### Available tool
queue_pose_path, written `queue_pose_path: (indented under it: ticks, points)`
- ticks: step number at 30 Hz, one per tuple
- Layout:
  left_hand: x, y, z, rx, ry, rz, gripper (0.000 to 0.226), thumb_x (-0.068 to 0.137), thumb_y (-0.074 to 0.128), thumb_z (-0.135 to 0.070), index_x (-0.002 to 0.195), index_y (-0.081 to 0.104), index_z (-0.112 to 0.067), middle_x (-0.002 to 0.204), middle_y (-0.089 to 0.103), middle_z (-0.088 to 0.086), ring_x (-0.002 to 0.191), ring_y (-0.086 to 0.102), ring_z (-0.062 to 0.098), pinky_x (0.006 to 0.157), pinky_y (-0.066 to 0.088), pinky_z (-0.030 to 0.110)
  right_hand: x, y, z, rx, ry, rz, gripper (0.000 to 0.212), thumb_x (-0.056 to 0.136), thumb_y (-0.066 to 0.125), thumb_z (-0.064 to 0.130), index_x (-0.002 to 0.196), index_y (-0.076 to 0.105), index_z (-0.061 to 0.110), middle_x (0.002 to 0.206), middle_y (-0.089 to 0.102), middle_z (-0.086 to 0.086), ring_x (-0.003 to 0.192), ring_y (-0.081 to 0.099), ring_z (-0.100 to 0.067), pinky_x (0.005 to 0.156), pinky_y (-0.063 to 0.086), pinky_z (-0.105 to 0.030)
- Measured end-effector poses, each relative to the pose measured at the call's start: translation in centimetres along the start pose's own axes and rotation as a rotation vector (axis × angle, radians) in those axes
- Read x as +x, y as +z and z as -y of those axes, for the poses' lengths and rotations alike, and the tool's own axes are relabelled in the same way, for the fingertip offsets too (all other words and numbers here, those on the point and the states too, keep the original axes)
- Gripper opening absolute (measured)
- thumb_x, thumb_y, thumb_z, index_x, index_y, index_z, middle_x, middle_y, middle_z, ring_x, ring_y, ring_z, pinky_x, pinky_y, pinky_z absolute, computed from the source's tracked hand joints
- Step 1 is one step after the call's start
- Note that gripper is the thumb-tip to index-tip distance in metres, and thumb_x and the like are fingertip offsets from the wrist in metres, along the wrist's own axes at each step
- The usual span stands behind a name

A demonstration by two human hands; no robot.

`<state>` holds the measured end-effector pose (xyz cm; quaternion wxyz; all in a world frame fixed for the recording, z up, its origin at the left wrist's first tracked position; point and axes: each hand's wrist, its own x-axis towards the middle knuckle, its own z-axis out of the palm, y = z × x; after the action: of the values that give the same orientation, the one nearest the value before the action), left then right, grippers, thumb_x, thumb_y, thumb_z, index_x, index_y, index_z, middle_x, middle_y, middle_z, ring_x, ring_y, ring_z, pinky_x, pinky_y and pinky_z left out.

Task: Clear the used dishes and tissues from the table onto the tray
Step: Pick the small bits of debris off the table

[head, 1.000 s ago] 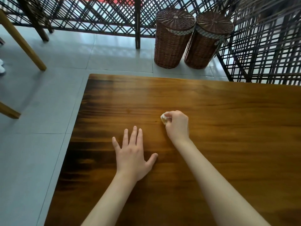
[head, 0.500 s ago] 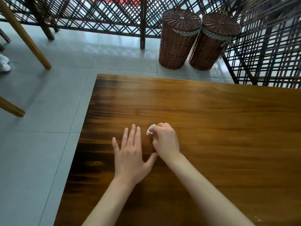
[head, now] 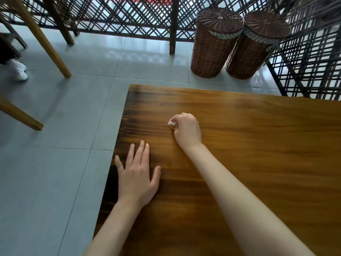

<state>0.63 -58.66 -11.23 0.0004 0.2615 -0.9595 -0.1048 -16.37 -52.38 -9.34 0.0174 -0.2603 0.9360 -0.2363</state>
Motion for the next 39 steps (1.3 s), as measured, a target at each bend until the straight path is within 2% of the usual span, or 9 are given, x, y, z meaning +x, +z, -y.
queue_pose_path:
  ticks: [3, 9, 18, 22, 25, 31, 33, 36, 39]
  points:
    - [0.0, 0.0, 0.0, -0.001, -0.002, 0.001, 0.075, 0.084, 0.013, -0.060, 0.150, 0.011, -0.026, 0.158, 0.008, -0.006, 0.145, -0.001, 0.018, 0.108, -0.014, 0.049, -0.7, -0.1, 0.1, -0.027, -0.047, 0.013, 0.033, 0.085, 0.051, -0.006, 0.103, 0.072, 0.012, 0.098, 0.067, -0.004, 0.096, 0.055, -0.021, 0.073, 0.038, -0.022]
    - [-0.1, 0.1, 0.0, 0.006, -0.002, 0.003, 0.070, 0.086, 0.012, -0.054, 0.150, 0.011, -0.026, 0.157, 0.009, -0.006, 0.145, 0.000, 0.018, 0.108, -0.012, 0.049, -5.7, -0.3, 1.1, 0.020, -0.221, 0.031, 0.024, 0.083, 0.058, -0.007, 0.097, 0.072, 0.008, 0.091, 0.068, -0.007, 0.089, 0.057, -0.020, 0.074, 0.049, -0.027]
    - [-0.2, 0.2, 0.0, -0.031, 0.010, -0.012, 0.066, 0.087, 0.018, -0.046, 0.149, 0.019, -0.024, 0.156, 0.016, -0.004, 0.145, 0.006, 0.019, 0.108, -0.014, 0.049, -13.1, -1.5, 0.6, 0.080, -0.303, 0.130, 0.019, 0.075, 0.070, -0.007, 0.087, 0.074, 0.008, 0.079, 0.068, -0.004, 0.074, 0.059, -0.016, 0.061, 0.055, -0.026]
    - [-2.3, -0.1, -0.3, -0.069, 0.010, -0.024, 0.064, 0.087, 0.023, -0.043, 0.147, 0.026, -0.023, 0.155, 0.022, -0.003, 0.145, 0.011, 0.019, 0.108, -0.013, 0.049, -13.5, -2.0, 0.7, 0.060, -0.272, 0.175, 0.020, 0.082, 0.065, -0.003, 0.096, 0.073, 0.009, 0.088, 0.069, -0.005, 0.083, 0.060, -0.015, 0.072, 0.055, -0.025]
    - [-4.6, -0.3, -0.5, -0.069, 0.019, -0.001, 0.062, 0.087, 0.026, -0.043, 0.146, 0.030, -0.023, 0.153, 0.027, -0.003, 0.144, 0.015, 0.019, 0.108, -0.011, 0.050, -12.7, -2.2, 0.9, 0.095, -0.172, 0.046, 0.022, 0.081, 0.065, -0.005, 0.096, 0.073, 0.008, 0.087, 0.070, -0.006, 0.083, 0.062, -0.018, 0.071, 0.053, -0.025]
    - [-7.8, -0.4, -0.4, -0.057, -0.027, 0.035, 0.067, 0.086, 0.022, -0.048, 0.148, 0.022, -0.024, 0.156, 0.016, -0.004, 0.145, 0.004, 0.017, 0.107, -0.016, 0.047, -10.6, -1.1, 2.1, 0.133, -0.020, -0.004, 0.024, 0.089, 0.055, 0.001, 0.107, 0.069, 0.009, 0.101, 0.070, -0.007, 0.098, 0.060, -0.019, 0.085, 0.049, -0.027]
    - [-9.0, -0.8, -0.3, -0.054, -0.044, 0.048, 0.066, 0.085, 0.029, -0.047, 0.146, 0.030, -0.021, 0.154, 0.024, -0.001, 0.144, 0.013, 0.021, 0.108, -0.010, 0.050, -9.5, -0.6, 2.7, 0.148, -0.008, 0.006, 0.024, 0.090, 0.055, 0.002, 0.108, 0.069, 0.009, 0.104, 0.069, -0.007, 0.100, 0.061, -0.019, 0.088, 0.050, -0.028]
    - [-11.0, -1.1, 0.0, -0.046, -0.033, 0.008, 0.060, 0.077, 0.051, -0.040, 0.130, 0.055, -0.012, 0.137, 0.051, 0.009, 0.128, 0.045, 0.033, 0.101, 0.014, 0.062, -9.0, 0.4, 4.2, 0.141, -0.022, 0.060, 0.024, 0.090, 0.055, 0.002, 0.108, 0.069, 0.010, 0.105, 0.068, -0.007, 0.100, 0.060, -0.019, 0.087, 0.051, -0.028]
    - [-13.0, -1.0, 0.4, -0.021, -0.045, -0.018, 0.058, 0.073, 0.056, -0.040, 0.124, 0.061, -0.011, 0.130, 0.057, 0.010, 0.121, 0.052, 0.034, 0.096, 0.020, 0.065, -10.3, 1.3, 5.1, 0.136, -0.064, 0.084, 0.023, 0.088, 0.058, 0.001, 0.103, 0.071, 0.012, 0.101, 0.067, -0.006, 0.098, 0.059, -0.018, 0.084, 0.050, -0.027]
